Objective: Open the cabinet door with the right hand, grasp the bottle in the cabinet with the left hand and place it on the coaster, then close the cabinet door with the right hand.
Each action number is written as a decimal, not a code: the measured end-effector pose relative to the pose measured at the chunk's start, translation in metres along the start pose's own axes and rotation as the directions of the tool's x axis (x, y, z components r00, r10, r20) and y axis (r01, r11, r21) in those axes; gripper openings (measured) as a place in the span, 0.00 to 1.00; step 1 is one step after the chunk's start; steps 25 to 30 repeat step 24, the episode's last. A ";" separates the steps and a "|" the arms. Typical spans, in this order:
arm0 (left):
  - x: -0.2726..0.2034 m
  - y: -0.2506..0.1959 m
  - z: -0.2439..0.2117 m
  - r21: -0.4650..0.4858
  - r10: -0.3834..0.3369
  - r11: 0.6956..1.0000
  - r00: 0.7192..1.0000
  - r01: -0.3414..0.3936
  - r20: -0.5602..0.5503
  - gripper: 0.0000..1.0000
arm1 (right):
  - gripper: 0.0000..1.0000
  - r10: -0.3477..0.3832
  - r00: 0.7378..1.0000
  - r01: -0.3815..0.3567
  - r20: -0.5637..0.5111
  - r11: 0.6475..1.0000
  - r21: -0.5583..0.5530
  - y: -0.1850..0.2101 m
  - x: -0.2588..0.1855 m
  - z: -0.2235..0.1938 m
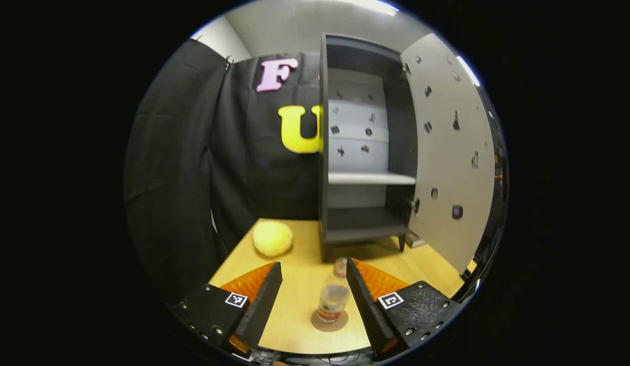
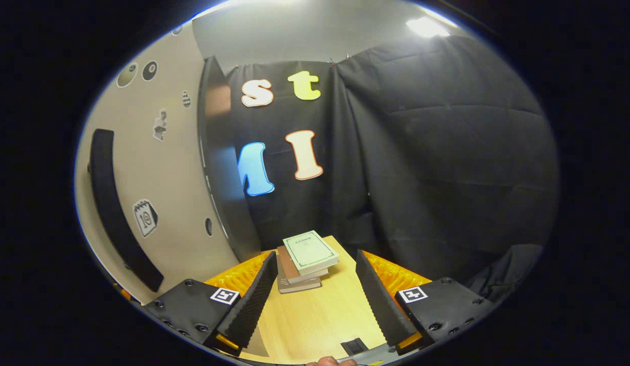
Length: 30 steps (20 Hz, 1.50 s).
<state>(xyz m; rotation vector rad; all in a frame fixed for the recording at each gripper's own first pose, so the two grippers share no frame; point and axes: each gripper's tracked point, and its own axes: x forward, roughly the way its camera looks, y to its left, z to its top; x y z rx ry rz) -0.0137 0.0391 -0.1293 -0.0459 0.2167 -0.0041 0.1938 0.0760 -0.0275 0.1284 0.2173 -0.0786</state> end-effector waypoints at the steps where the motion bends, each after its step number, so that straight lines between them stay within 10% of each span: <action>1: -0.002 0.004 0.015 0.005 0.003 1.000 1.000 -0.003 0.016 0.75 | 0.98 0.021 1.000 -0.021 0.010 1.000 -0.012 0.007 -0.003 0.008; 9: 0.001 0.000 0.056 0.022 -0.015 1.000 0.998 0.014 0.058 0.75 | 0.92 0.176 0.978 -0.178 0.112 0.984 0.010 0.054 -0.035 0.065; 30: -0.006 0.028 0.056 -0.007 0.029 1.000 0.998 -0.029 0.054 0.75 | 0.96 0.290 0.952 -0.283 0.099 0.956 -0.077 0.138 -0.059 0.067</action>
